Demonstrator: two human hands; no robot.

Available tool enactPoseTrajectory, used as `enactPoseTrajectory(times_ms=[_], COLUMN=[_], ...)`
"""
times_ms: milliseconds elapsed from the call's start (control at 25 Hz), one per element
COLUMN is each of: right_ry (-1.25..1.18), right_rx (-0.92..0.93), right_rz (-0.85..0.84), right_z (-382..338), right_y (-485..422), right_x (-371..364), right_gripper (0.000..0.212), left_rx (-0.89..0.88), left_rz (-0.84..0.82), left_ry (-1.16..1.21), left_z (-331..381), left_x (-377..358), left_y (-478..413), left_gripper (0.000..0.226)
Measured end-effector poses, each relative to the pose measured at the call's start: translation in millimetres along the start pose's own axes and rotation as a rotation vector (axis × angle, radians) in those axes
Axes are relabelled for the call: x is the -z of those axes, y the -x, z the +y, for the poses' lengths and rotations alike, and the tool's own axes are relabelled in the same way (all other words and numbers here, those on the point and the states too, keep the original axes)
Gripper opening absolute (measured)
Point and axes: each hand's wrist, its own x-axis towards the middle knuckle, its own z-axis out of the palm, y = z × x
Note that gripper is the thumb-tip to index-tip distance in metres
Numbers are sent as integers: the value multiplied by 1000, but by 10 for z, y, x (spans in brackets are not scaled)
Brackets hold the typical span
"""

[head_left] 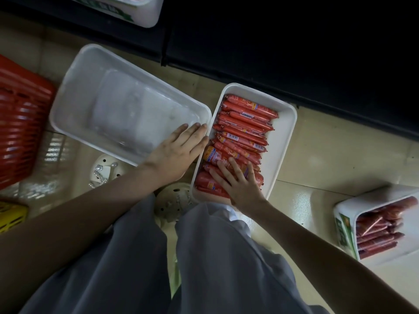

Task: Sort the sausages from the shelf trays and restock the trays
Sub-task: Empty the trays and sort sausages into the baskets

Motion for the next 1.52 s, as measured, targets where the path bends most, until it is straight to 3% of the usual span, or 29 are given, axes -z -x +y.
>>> enactPoseTrajectory(times_ms=[240, 400, 560, 640, 800, 880, 960, 1080, 1200, 1360, 1520], right_ry=[88, 41, -150, -257, -571, -859, -1096, -1211, -1049, -694, -604], right_rx=[-99, -191, -275, -295, -435, -481, -398, -239, -424, -503, -533], right_rz=[130, 185, 366, 390, 427, 404, 354, 341, 293, -35, -54], right_z=[15, 392, 651, 632, 390, 224, 108, 117, 328, 469, 438], right_y=[-34, -194, -333, -297, -372, -481, -542, -538, -483, -417, -531], right_x=[24, 189, 337, 396, 690, 899, 1054, 1102, 824, 394, 408], right_gripper=[109, 104, 68, 63, 63, 64, 66, 56, 48, 73, 70], left_rx=[47, 80, 139, 285, 681, 829, 955, 1069, 1163, 1224, 1247], left_rz=[37, 67, -4, -2, -207, -153, -29, 95, 45, -50, -60], left_ry=[54, 31, 118, 365, 1426, 1880, 2096, 2137, 2151, 2079, 2061], left_z=[-11, -17, 4, 48, 131, 168, 136, -13, -90, -104, -187], left_x=[9, 18, 45, 124, 273, 290, 328, 358, 327, 281, 306], left_y=[57, 45, -9, -54, -203, -271, -315, -295, -204, -103, -2], left_gripper=[52, 54, 55, 55, 58, 55, 39, 34, 26, 33, 37])
